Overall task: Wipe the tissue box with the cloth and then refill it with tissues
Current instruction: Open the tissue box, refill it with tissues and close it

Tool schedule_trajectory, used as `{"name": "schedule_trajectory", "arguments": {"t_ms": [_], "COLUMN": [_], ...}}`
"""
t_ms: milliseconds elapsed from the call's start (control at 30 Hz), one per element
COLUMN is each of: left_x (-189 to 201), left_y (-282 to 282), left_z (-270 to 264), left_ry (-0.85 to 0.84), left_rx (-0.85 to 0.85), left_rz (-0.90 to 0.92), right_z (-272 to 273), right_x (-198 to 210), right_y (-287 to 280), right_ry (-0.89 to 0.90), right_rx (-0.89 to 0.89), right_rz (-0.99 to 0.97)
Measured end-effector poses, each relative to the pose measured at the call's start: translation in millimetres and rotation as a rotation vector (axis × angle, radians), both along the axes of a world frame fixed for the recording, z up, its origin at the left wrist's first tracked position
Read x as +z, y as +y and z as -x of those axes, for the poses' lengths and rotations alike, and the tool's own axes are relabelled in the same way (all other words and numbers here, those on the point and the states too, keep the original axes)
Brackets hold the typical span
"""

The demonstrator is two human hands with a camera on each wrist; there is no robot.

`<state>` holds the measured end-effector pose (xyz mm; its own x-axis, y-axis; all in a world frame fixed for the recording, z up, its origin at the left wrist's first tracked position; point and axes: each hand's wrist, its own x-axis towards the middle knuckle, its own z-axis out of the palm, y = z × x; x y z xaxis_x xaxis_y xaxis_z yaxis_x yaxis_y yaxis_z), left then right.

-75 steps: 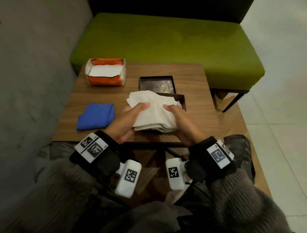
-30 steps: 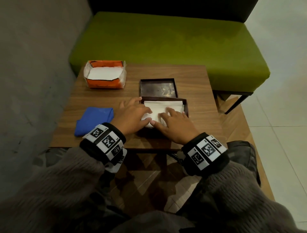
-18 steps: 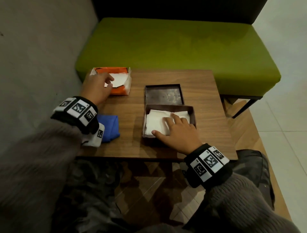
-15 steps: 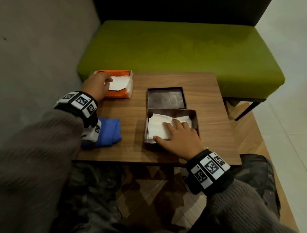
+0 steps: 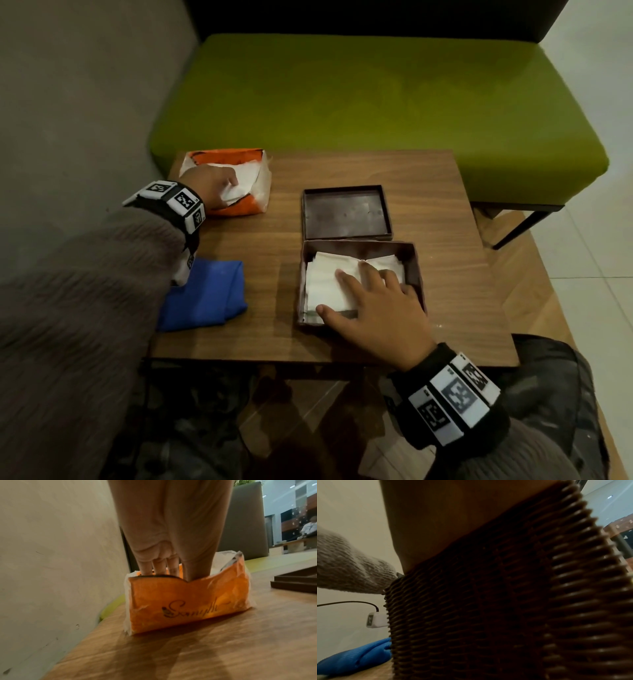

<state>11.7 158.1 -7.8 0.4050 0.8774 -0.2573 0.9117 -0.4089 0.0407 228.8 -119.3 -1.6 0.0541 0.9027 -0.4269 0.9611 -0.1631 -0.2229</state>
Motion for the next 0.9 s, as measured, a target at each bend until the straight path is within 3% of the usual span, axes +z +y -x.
{"name": "schedule_trajectory", "arguments": {"t_ms": [667, 900], "left_x": [0.3, 21.4], "left_y": [-4.0, 7.7], "left_z": [-10.4, 3.0], "left_ry": [0.042, -0.151], "left_rx": [-0.002, 0.049], "left_rz": [-0.111, -0.116], "right_z": [1.8, 0.5], "right_x": [-4.1, -5.8], "right_y": [-0.6, -1.3], "right_ry": [-0.034, -0.027], "right_rx": [0.002, 0.009], "right_rz": [-0.048, -0.053]}}
